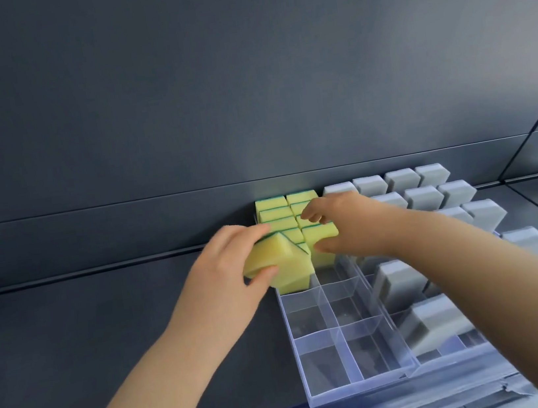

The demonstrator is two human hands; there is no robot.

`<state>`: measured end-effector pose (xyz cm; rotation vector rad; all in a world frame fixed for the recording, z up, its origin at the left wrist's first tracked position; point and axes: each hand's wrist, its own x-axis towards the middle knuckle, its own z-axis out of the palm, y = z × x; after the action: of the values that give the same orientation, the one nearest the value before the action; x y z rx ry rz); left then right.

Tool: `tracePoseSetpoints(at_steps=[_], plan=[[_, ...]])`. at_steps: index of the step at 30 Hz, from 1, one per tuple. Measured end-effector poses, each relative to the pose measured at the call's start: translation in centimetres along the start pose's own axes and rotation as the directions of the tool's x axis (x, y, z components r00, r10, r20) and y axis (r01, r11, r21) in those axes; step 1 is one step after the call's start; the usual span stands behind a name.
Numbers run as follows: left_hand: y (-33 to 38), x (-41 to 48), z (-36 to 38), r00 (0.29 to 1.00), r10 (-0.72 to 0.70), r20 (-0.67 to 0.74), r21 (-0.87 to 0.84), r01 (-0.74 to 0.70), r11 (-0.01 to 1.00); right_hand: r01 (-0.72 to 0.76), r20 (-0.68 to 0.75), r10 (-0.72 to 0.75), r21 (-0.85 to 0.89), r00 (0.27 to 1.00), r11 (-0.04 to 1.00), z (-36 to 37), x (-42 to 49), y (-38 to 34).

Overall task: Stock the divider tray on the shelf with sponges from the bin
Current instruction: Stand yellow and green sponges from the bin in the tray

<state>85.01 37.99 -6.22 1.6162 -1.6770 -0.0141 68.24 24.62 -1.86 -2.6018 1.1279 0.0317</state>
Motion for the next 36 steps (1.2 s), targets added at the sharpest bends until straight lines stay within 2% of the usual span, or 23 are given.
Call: tracePoseSetpoints(at_steps=[7, 11, 14, 18, 21, 24, 26, 28, 32, 36], plan=[[0.6, 2.0, 4.1, 0.988, 0.007, 0.154, 0.125, -0.027, 0.992, 0.052, 0.055, -0.053, 0.012, 0.997, 0.999, 2.0, -1.1, 0.8], [0.4, 2.3, 4.8, 0.984, 0.045, 0.17, 0.174, -0.075, 0.982, 0.071, -0.01, -0.071, 0.035, 0.997, 0.997, 2.5, -1.0, 1.2], [0.2, 2.0, 5.1, 0.978, -0.005, 0.209, 0.17, -0.032, 0.985, 0.125, -0.052, -0.123, 0.03, 0.991, 0.992, 2.9, -0.9, 1.2], [0.0, 1.3, 6.2, 0.974, -0.013, 0.224, 0.195, -0.031, 0.98, 0.15, -0.016, -0.155, -0.15, 0.988, 0.977, 4.0, -0.5, 1.2], [-1.2, 0.3, 7.4, 0.982, 0.03, 0.184, 0.229, -0.073, 0.971, 0.206, 0.005, -0.22, -0.376, 0.975, 0.903, 5.3, -0.4, 1.4], [-1.9, -0.3, 7.7, 0.982, 0.087, 0.17, 0.219, -0.123, 0.968, 0.224, -0.001, -0.253, -0.459, 0.967, 0.86, 6.2, -0.6, 1.6], [-1.9, -0.1, 7.1, 0.976, 0.125, 0.177, 0.225, -0.164, 0.961, 0.21, 0.004, -0.231, -0.426, 0.973, 0.88, 6.0, -0.9, 1.4], [-1.7, 0.6, 6.1, 0.977, 0.151, 0.152, 0.234, -0.184, 0.955, 0.148, -0.019, -0.162, -0.31, 0.987, 0.939, 4.9, -1.3, 1.2], [-0.5, 3.0, 3.7, 0.976, 0.208, 0.072, 0.315, -0.22, 0.923, -0.012, -0.228, 0.007, -0.021, 0.974, 1.0, 1.4, -2.8, 1.6], [3.6, 5.4, 2.7, 0.953, 0.298, 0.057, 0.383, -0.296, 0.875, -0.06, -0.421, 0.079, 0.06, 0.904, 0.996, -2.0, -6.6, 3.1]])
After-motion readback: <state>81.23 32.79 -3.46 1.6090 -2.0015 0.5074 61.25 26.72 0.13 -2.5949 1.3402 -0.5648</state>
